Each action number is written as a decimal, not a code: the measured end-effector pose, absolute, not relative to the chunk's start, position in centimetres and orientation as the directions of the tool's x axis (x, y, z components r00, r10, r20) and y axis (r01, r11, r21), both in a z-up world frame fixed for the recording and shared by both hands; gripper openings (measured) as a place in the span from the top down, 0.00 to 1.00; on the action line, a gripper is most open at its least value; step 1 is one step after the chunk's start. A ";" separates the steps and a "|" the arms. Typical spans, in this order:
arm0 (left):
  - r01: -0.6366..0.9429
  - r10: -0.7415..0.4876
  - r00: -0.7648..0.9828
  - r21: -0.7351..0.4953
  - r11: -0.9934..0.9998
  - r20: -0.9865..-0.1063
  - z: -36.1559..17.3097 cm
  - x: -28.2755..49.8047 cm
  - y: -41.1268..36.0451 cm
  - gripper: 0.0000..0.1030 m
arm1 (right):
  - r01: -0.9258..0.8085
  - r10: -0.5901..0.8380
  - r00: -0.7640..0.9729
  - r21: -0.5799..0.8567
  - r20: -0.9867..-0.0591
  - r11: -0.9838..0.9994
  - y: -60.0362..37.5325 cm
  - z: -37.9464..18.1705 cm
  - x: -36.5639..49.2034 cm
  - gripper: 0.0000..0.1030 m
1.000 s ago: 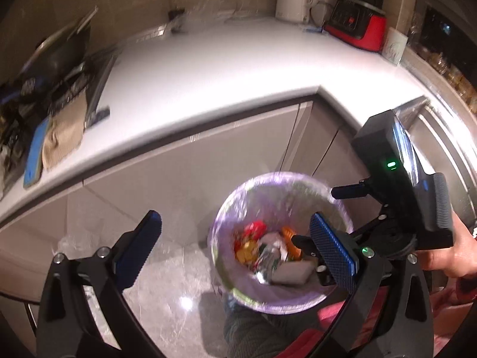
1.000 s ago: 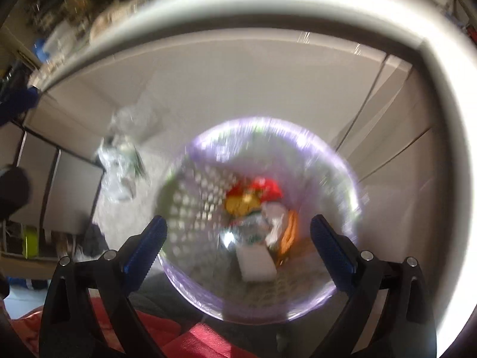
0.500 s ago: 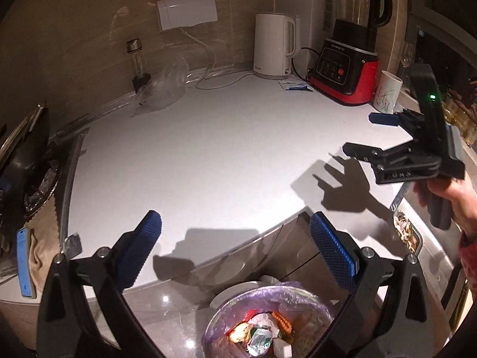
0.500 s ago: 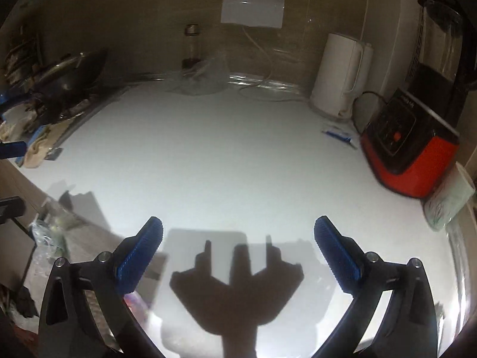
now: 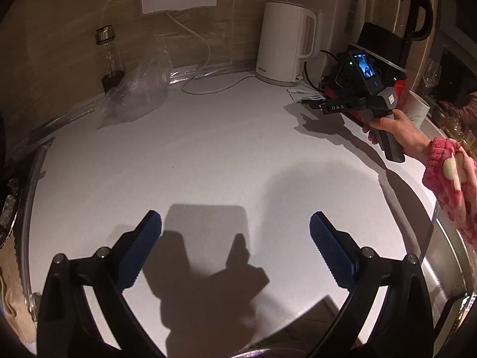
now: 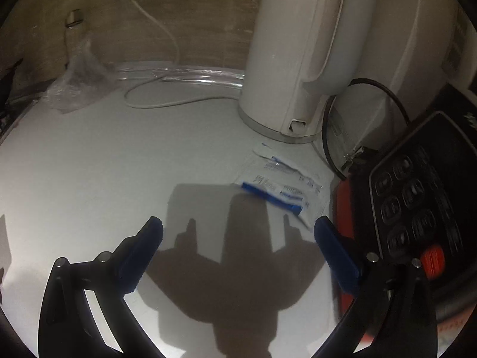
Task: Collect trash
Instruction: 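Move both open tools back over the counter toward the kettle, then grasp the blue-printed paper packet with the right tool while the left tool grasps the plastic bag, then carry the packet over the basket and open the right tool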
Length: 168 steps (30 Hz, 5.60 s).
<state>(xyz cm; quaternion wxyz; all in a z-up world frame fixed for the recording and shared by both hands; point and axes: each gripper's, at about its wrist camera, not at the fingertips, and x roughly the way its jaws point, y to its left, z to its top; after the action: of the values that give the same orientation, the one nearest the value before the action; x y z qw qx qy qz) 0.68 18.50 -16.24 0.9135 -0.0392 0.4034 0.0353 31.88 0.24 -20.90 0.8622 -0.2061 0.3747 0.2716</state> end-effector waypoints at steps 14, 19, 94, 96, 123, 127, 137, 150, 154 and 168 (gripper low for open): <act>-0.111 0.110 0.737 0.041 0.993 -0.667 -14.5 14.7 21.9 0.07 | -0.644 0.292 0.510 -0.134 -0.809 0.753 2.9 -24.1 37.3 0.03; -0.201 0.214 0.731 0.095 0.975 -0.648 -14.4 18.8 24.8 0.07 | -0.623 0.311 0.495 -0.082 -0.812 0.778 2.9 -24.3 38.1 0.03; 0.098 0.017 0.695 0.118 0.988 -0.719 -14.8 19.1 18.5 0.96 | -0.763 0.335 0.399 -0.106 -0.854 0.638 5.2 -23.3 38.5 0.77; 0.111 0.012 0.697 0.124 0.986 -0.717 -14.5 18.9 17.9 0.96 | -0.760 0.311 0.413 -0.136 -0.856 0.635 5.8 -23.2 38.2 0.87; 0.034 0.073 0.708 0.138 0.990 -0.703 -8.9 -1.2 11.5 0.96 | -0.728 0.467 0.597 -0.196 -0.652 0.657 -1.6 -9.4 4.4 0.92; 0.001 0.098 0.706 0.140 0.990 -0.701 -9.1 -4.4 11.3 0.96 | -0.728 0.514 0.598 -0.148 -0.615 0.669 -3.7 -7.0 -1.6 0.92; -0.074 0.148 0.679 0.133 0.988 -0.719 -11.6 -11.2 12.3 0.96 | -0.802 0.671 0.448 0.066 -0.591 0.594 -7.8 -5.1 -14.8 0.92; -0.199 0.216 0.640 0.113 0.973 -0.737 -13.7 -16.7 16.7 0.96 | -0.820 0.504 0.015 0.278 -0.863 0.500 2.0 -23.4 -20.1 0.90; -0.216 0.224 0.635 0.108 0.970 -0.740 -14.0 -17.5 17.3 0.96 | -0.846 0.428 0.014 0.218 -0.904 0.487 4.2 -26.7 -21.6 0.90; -0.243 0.231 0.609 0.099 0.965 -0.758 -15.2 -18.9 17.6 0.96 | -0.835 0.403 0.038 0.193 -0.914 0.515 4.3 -29.4 -21.9 0.29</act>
<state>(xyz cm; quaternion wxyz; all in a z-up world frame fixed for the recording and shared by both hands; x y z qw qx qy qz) -18.94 17.60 -15.19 0.8970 -0.0067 0.4218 0.1322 -21.92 4.30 -29.41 0.6909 -0.2038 0.5294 0.4481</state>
